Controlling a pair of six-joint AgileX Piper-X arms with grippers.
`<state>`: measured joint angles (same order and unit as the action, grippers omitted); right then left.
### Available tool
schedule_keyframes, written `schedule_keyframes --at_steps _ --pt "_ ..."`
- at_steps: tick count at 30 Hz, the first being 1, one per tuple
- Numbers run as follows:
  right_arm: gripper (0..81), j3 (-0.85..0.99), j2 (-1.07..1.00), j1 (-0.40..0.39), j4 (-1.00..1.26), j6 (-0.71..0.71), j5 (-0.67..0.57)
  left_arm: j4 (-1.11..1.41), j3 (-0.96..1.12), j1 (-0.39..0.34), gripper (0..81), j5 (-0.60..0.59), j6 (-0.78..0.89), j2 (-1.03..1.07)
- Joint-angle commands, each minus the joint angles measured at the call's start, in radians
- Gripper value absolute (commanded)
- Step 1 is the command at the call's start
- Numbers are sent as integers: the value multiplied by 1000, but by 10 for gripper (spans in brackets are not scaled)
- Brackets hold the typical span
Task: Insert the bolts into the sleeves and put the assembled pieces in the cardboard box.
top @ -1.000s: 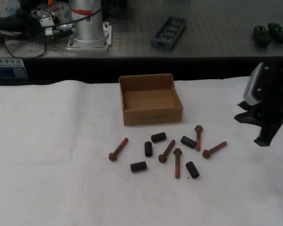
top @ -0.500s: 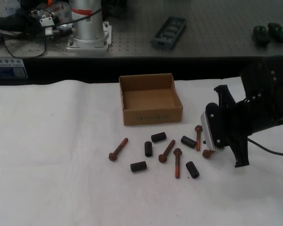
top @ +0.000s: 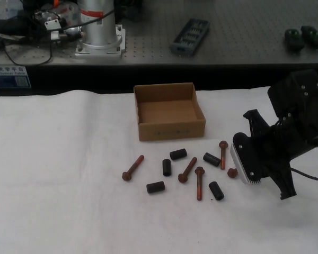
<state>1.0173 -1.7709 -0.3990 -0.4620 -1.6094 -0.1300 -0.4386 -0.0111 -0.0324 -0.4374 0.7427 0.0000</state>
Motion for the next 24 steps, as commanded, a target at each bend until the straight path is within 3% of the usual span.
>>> schedule_keyframes --at_steps 1,24 --pt "258 11 -9 -3 -28 -9 0 14 11 1 7 7 -21 0" --pt "258 13 -84 -10 108 -30 9 14 11 1 7 7 -21 0"
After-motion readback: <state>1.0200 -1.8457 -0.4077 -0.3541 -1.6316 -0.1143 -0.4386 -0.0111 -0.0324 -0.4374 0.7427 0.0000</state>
